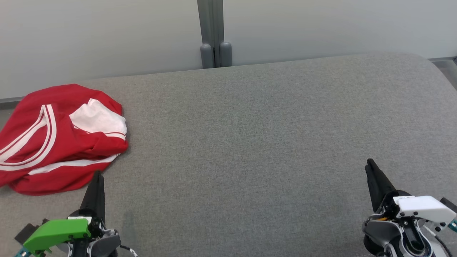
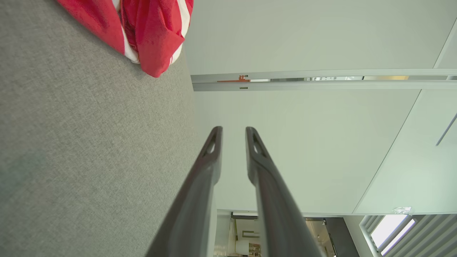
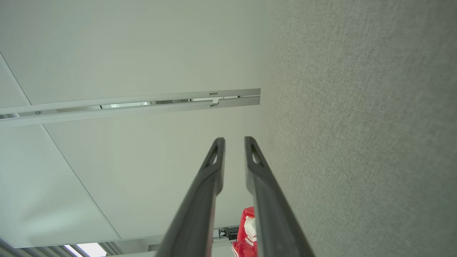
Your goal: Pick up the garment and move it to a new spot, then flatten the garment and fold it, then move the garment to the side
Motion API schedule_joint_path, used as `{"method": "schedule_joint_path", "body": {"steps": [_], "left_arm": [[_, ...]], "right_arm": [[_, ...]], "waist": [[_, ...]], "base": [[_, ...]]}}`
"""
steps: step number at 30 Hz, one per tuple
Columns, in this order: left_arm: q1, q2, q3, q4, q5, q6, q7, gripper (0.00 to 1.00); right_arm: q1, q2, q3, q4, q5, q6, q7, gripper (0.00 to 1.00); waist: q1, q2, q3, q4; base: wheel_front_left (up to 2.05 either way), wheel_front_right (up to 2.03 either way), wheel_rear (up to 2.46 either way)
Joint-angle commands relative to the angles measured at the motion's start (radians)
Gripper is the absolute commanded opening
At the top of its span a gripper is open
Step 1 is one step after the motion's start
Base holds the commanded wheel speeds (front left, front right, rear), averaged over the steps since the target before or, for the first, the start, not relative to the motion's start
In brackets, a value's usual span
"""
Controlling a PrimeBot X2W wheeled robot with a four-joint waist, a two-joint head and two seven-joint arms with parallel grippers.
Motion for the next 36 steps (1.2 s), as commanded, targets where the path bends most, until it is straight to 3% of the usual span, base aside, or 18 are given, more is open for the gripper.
{"method": "schedule_joint_path", "body": {"steps": [1,12,36], "left_arm": [[0.004,-0.001,0.000,0.003,0.000,0.000,-0.001,1.00],[0.008,0.000,-0.007,-0.016,0.095,0.000,-0.055,1.00],[0.011,0.003,-0.005,-0.085,0.573,0.005,-0.154,1.00]], "right_arm": [[0.005,0.001,0.001,0.005,0.000,0.000,-0.001,1.00],[0.014,-0.003,0.041,-0.014,-0.059,0.000,-0.055,1.00],[0.027,-0.004,0.106,-0.078,-0.458,0.000,-0.154,1.00]], "waist": [[0.0000,0.0000,0.000,0.000],[0.0000,0.0000,0.000,0.003],[0.0000,0.0000,0.000,0.008]], "base": [[0.00,0.00,0.00],[0.00,0.00,0.00],[0.00,0.00,0.00]]}}
